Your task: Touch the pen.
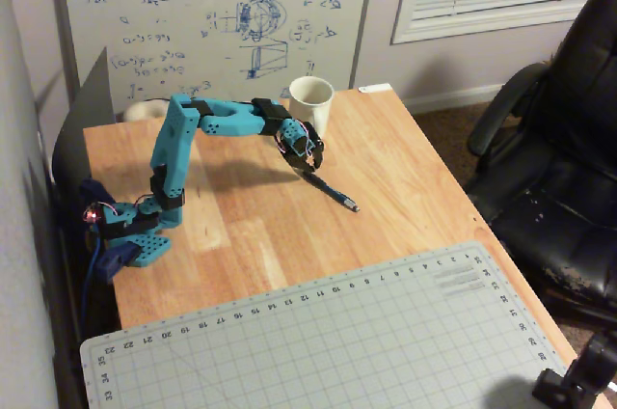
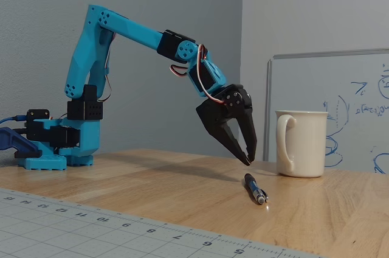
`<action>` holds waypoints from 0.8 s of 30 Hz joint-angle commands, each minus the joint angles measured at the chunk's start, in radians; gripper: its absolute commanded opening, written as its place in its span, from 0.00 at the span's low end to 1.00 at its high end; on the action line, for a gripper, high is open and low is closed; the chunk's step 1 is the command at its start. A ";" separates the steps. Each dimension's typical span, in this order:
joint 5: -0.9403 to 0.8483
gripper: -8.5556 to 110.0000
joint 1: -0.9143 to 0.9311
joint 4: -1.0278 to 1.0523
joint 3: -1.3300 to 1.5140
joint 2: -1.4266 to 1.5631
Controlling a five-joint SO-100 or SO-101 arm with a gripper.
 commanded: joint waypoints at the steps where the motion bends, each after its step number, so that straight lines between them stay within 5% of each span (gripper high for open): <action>1: 0.002 0.08 0.012 0.023 -0.084 0.014; 24: -0.006 0.08 0.012 0.029 -0.195 -0.086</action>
